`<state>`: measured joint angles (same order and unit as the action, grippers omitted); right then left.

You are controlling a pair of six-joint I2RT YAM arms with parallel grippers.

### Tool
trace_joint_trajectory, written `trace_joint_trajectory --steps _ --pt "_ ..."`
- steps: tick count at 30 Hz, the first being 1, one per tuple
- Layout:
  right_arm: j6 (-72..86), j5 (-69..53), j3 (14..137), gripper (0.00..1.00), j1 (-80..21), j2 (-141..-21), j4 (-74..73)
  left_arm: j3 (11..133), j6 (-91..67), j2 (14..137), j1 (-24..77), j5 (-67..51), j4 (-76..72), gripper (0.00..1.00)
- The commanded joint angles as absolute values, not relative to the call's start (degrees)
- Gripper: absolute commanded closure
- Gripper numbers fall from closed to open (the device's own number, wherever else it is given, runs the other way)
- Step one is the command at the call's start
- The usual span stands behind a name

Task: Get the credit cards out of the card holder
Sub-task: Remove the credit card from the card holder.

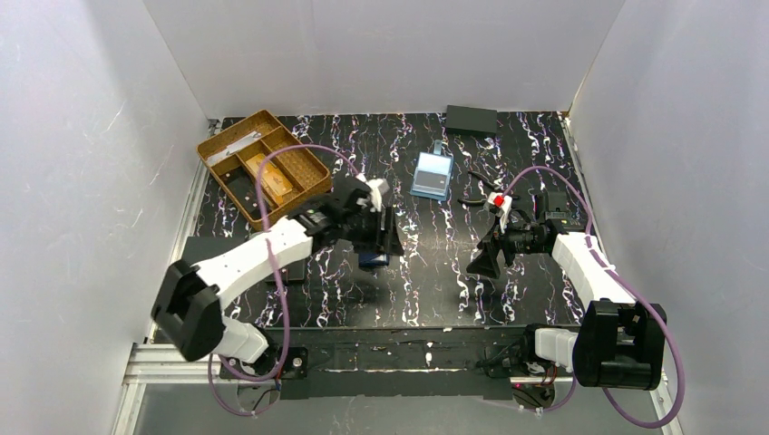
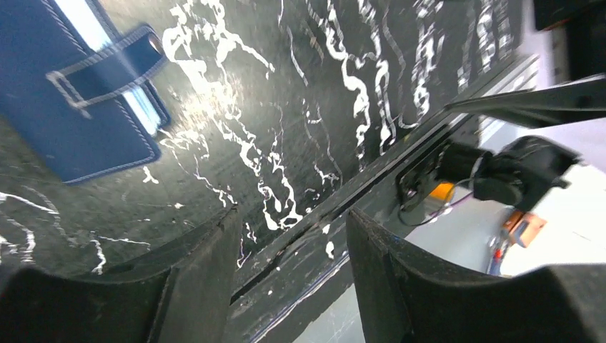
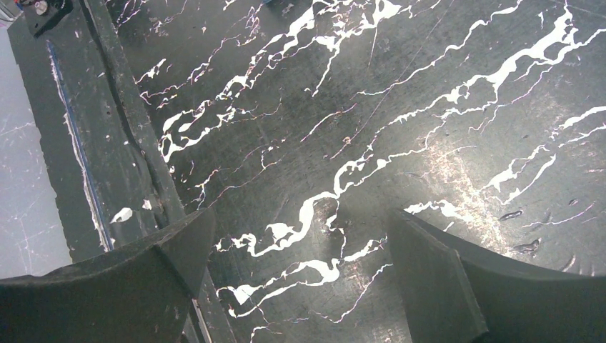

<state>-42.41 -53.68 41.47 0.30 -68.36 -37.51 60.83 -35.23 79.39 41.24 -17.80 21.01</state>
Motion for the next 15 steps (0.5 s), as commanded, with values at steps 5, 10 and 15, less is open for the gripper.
trace_joint_trajectory --steps 5,10,15 --pt "-42.7 -53.7 43.2 0.02 0.0 -68.5 -36.8 66.4 -37.5 92.0 50.8 -6.3 21.3 0.44" --pt "-42.7 -53.7 43.2 0.02 0.1 -68.3 -36.8 68.3 -39.0 99.3 50.9 0.8 21.4 0.47" --pt "-42.7 -53.4 43.2 0.02 0.1 -67.9 -36.8 70.6 -40.1 102.3 50.9 10.6 24.6 0.48"
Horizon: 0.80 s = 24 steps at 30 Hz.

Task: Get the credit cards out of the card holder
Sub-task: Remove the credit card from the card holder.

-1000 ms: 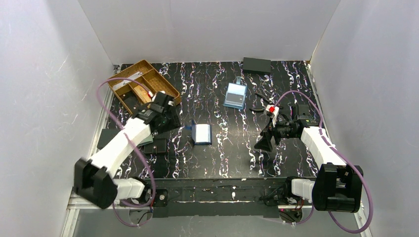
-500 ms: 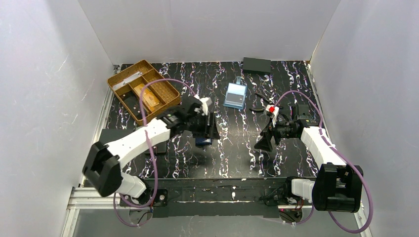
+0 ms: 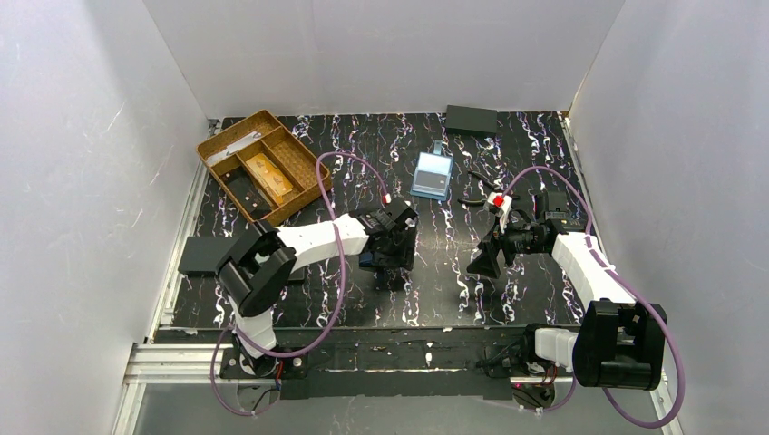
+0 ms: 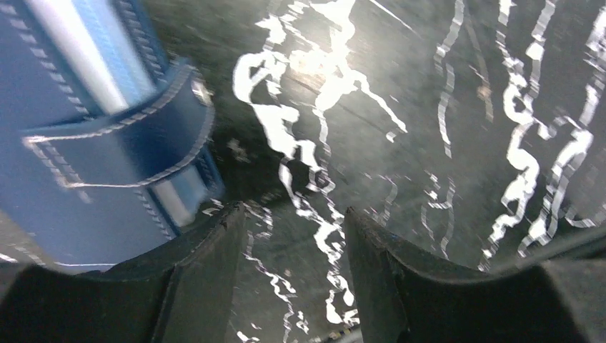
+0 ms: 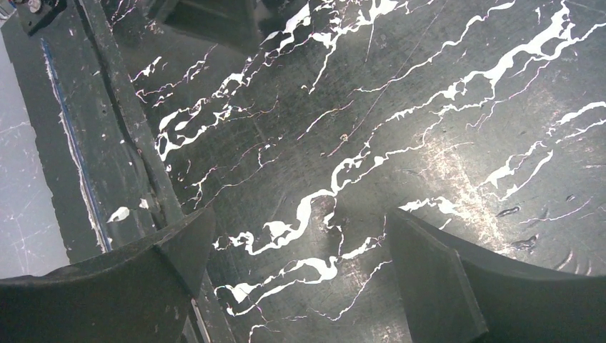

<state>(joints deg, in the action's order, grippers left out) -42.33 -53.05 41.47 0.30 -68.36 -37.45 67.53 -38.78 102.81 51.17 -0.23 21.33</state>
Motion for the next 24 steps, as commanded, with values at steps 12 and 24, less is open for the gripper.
trace_joint_trajectory --steps 12,24 --pt "-42.8 -53.5 43.2 0.01 0.1 -67.9 -36.9 66.7 -40.6 95.1 49.8 20.2 25.6 0.47" --pt "-42.7 -53.6 43.4 0.02 -1.4 -68.6 -37.0 65.8 -36.9 97.7 40.8 20.5 29.6 0.4"
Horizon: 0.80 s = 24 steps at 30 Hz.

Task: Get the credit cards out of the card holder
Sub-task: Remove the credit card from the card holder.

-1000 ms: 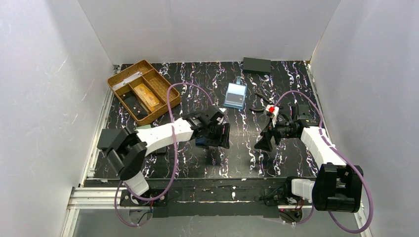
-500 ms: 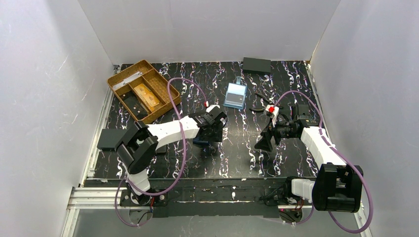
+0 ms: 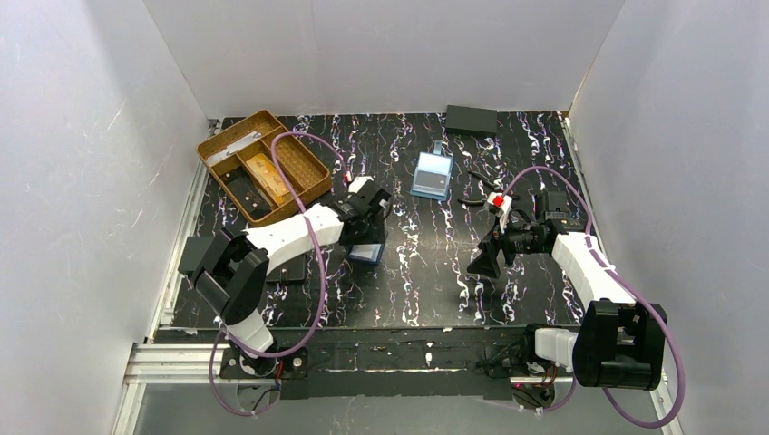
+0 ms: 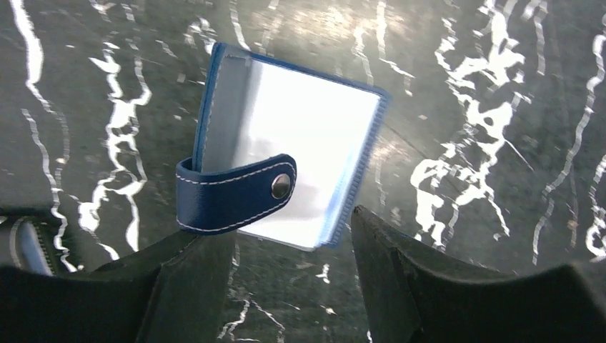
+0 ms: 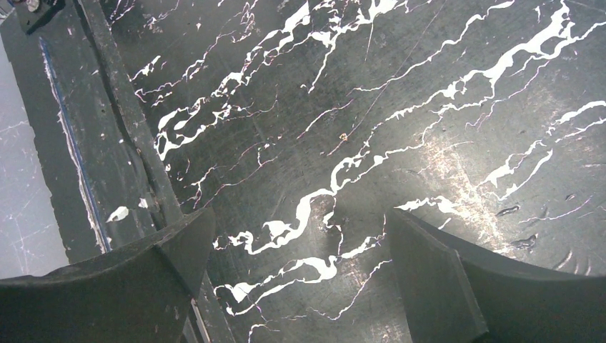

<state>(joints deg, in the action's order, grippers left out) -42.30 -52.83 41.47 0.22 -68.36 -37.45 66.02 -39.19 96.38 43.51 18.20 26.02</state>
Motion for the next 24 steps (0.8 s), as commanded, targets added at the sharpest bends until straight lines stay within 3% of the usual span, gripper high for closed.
trace_joint_trajectory --steps 1,4,13,21,24 --pt "-42.7 -53.2 43.6 0.02 -2.2 -68.9 -37.0 65.9 -36.3 98.0 40.0 19.8 29.8 0.37" --pt "-42.6 -51.7 44.5 0.02 -4.3 -70.5 -37.0 65.7 -33.9 98.9 37.7 15.3 29.4 0.27" --pt "-42.0 -45.2 51.1 0.02 -14.9 -77.6 -37.5 59.7 -25.8 96.2 34.3 -4.4 19.0 0.17" --pt "-24.2 -41.1 55.7 0.03 -24.1 -85.3 -24.8 60.2 -24.8 98.2 33.4 -2.7 21.5 0.18" --pt "-20.1 -40.8 57.4 0.05 -25.7 -88.0 -21.2 60.1 -25.6 97.5 33.3 -2.9 21.8 0.27"
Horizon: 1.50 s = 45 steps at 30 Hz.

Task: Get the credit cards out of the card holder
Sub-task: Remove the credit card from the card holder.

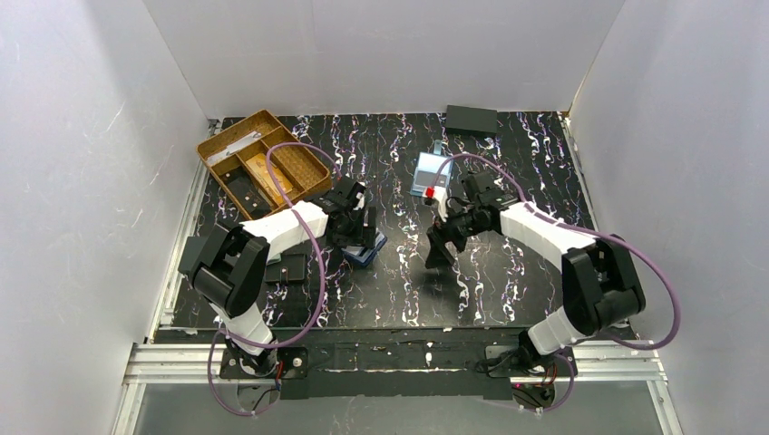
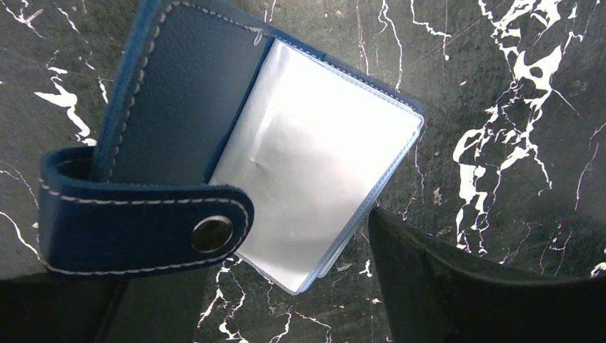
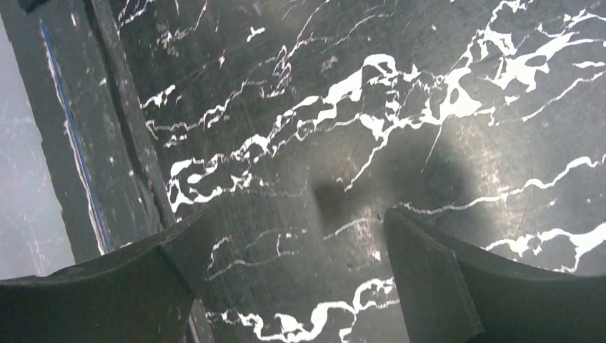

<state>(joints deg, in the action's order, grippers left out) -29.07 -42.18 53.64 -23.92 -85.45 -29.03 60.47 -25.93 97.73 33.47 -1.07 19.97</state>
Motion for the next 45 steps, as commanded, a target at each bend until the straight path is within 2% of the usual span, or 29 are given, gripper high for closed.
trace_joint_trajectory --steps 1,9,19,26,33,36,45 --pt "-19.0 -41.0 57.9 0.06 -25.9 -88.7 -20.6 59.9 -25.9 97.1 33.2 -3.2 21.8 0.28" --pt "-13.9 -43.8 59.5 0.08 -28.1 -93.1 -17.3 57.2 -29.6 94.3 31.2 -8.8 20.2 0.41" --pt "-11.2 -44.0 64.1 0.08 -29.6 -96.2 -17.8 52.3 -32.6 92.3 27.7 -19.4 14.6 0.72" --pt "-6.5 -45.8 64.3 0.08 -29.9 -95.0 -16.8 48.4 -36.4 88.6 27.6 -24.2 10.5 0.79" --pt "-3.3 -45.7 59.5 0.07 -30.4 -92.6 -12.4 46.0 -37.3 86.0 27.6 -23.3 10.7 0.91" --pt "-2.8 -45.9 57.9 0.07 -30.5 -92.2 -11.1 45.8 -37.3 84.8 27.6 -23.2 10.5 1.0" --pt "6.2 -47.2 51.7 0.07 -31.8 -89.8 0.0 44.7 -41.6 82.1 27.6 -29.6 7.0 1.0"
